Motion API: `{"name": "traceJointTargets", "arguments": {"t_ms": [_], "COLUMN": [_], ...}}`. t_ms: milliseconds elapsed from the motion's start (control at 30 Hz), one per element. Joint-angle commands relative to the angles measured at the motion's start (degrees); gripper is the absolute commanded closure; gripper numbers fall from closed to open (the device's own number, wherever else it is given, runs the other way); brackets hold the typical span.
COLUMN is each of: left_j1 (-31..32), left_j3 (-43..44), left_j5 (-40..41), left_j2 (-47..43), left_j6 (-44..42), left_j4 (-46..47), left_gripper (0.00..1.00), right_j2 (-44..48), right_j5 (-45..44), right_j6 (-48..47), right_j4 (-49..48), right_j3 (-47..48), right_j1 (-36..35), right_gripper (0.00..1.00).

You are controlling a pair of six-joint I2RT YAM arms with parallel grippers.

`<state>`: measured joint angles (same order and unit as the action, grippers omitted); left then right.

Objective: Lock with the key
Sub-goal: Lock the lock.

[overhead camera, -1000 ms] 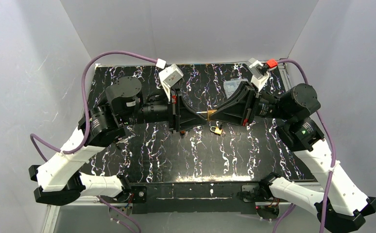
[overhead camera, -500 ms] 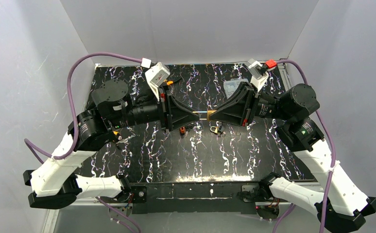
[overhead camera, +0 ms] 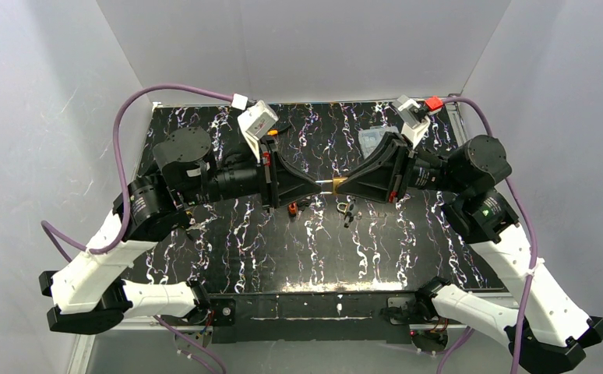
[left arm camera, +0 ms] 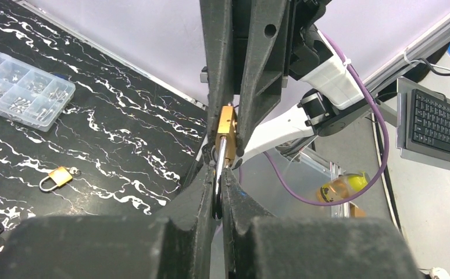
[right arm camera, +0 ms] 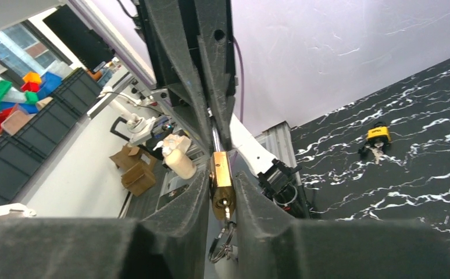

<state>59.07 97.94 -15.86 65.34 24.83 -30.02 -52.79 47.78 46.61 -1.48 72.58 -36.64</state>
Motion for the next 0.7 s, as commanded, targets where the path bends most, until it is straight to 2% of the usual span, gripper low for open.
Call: {"name": "traceJointTargets", "arguments": {"t_ms": [0, 67, 133, 300, 433, 667], "left_j1": [-0.1, -0.1, 0.0, -0.1, 0.0, -0.1], "left_j3": [-0.8, -1.1, -1.1, -0.6, 0.1, 0.5], "left_j5": [6.2, 7.4, 8.3, 8.5, 8.1, 7.5], "left_j2": [-1.8, -2.7, -3.6, -5.1, -5.1, -4.6], "left_j6": [0.5, 0.8, 1.3, 2.3, 2.6, 2.8], "left_j4": [1.0, 1.3, 1.4, 1.4, 0.6, 0.1], "left_gripper": [1.00, 1.00, 1.00, 1.00, 1.00, 1.00], "right_j2": [1.6, 2.3, 2.9, 3.7, 3.5, 1.1], "right_j5": [-1.7, -2.5, -2.7, -2.3, -1.9, -1.7], "right_j6": [-1.1, -2.1, -2.3, -1.6, -0.1, 1.8], "right_j4": [-1.1, -0.2, 0.0, -1.7, -4.2, -6.4], "right_j3": [-0.6, -0.7, -1.0, -2.5, -3.7, -2.4], "right_j1": [0.2, 0.5, 1.0, 2.3, 2.9, 2.9], "right_gripper": [0.61, 0.43, 0.36, 0.35, 0.39, 0.39]}}
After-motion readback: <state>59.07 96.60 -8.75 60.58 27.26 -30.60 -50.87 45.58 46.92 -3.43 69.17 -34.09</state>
